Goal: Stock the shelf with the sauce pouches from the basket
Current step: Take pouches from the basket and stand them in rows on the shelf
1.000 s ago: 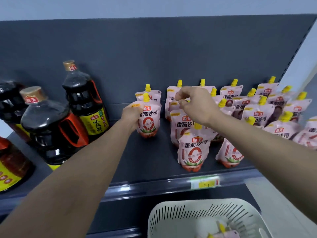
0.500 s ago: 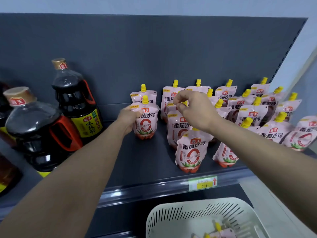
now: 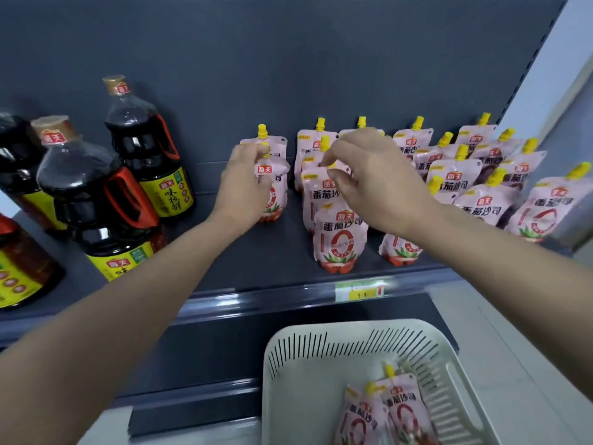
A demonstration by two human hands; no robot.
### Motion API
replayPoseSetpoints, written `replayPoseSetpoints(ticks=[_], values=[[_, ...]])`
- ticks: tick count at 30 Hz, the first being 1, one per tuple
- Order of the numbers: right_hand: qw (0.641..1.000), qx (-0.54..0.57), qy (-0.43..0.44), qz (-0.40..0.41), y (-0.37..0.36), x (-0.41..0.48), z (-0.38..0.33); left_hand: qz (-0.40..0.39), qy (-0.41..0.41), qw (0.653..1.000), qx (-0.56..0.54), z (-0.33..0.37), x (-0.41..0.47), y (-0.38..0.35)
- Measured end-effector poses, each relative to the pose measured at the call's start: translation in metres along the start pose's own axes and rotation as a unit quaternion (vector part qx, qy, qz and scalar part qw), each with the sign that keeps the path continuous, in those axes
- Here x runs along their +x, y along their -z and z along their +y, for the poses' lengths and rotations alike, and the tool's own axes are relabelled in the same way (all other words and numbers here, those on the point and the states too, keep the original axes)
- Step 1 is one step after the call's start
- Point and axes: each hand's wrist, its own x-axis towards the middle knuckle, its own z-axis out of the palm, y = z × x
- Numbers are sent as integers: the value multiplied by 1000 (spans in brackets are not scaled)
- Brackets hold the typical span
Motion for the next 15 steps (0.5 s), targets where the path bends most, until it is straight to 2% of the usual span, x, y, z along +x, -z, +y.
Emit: replayPoseSetpoints(ticks=[5,8,12,15], values=[[998,-33,54,-13,24,-53,8,-31,-166,983,78,49,-65,3],[995,-34,78,-44,33,-95,19,-62,-204,969,122,67,-107,-18],[989,-14,108,-96,23,-159,42,-129,-202,960,142,82,-168,-68],[976,-2,73,-207,0,-200,55,-201,-103,969,104,82,-209,-107]])
